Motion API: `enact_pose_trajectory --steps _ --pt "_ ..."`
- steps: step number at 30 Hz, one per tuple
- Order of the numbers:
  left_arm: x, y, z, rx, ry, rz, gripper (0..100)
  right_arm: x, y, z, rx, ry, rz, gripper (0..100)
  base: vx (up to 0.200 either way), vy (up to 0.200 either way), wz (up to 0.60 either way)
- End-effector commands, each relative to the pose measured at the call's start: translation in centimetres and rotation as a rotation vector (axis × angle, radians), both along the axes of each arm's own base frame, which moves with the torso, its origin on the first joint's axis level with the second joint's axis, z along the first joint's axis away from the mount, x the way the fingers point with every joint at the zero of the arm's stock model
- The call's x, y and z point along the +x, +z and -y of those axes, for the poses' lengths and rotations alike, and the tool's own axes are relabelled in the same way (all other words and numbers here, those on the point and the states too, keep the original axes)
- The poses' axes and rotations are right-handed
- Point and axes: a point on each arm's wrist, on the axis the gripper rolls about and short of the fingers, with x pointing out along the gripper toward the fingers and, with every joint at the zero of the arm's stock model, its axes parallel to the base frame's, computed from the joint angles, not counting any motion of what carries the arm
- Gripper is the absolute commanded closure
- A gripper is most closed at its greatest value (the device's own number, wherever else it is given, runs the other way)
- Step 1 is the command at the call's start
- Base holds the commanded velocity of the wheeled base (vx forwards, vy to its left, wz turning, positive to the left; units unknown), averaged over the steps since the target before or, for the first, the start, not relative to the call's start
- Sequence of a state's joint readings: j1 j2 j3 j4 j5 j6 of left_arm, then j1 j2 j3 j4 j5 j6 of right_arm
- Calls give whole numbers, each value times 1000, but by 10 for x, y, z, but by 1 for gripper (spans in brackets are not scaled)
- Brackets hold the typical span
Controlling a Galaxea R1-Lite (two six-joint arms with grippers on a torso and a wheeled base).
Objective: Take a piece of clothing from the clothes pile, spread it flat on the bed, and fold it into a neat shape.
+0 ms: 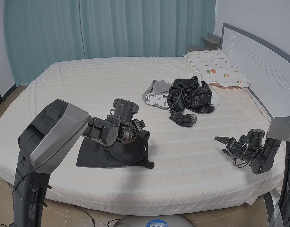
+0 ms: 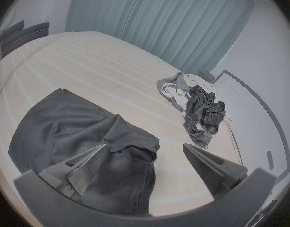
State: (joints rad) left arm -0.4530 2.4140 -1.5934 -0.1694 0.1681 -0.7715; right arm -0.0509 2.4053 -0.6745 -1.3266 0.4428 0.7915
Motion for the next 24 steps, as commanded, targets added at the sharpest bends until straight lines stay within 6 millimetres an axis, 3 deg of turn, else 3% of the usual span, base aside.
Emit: enact_pose_trajectory --steps 1,2,3,4,5,9,17,24 --pt "-9 33 -37 -67 40 6 0 -2 -2 -1 1 4 -8 0 0 0 0" --pt "-9 33 -39 -68 43 4 0 -2 -2 -1 1 4 -8 0 0 0 0" --pt "-12 35 -54 -84 65 -15 0 -2 -2 -3 -1 9 -11 0 0 0 0" --pt "-12 35 -56 -83 67 -18 0 -2 -2 -3 1 8 -11 0 0 0 0" --pt "-15 33 -74 -89 92 -44 0 -2 -2 -4 -1 10 -11 0 0 0 0" --pt "-23 26 -104 -128 177 -78 0 -2 -2 -4 0 12 -12 0 0 0 0" --pt "-35 7 -132 -218 218 -133 0 -3 -7 -8 -5 22 -23 0 0 0 0" --pt "-42 -9 -137 -298 233 -148 0 -2 -6 -7 -6 19 -20 0 0 200 0"
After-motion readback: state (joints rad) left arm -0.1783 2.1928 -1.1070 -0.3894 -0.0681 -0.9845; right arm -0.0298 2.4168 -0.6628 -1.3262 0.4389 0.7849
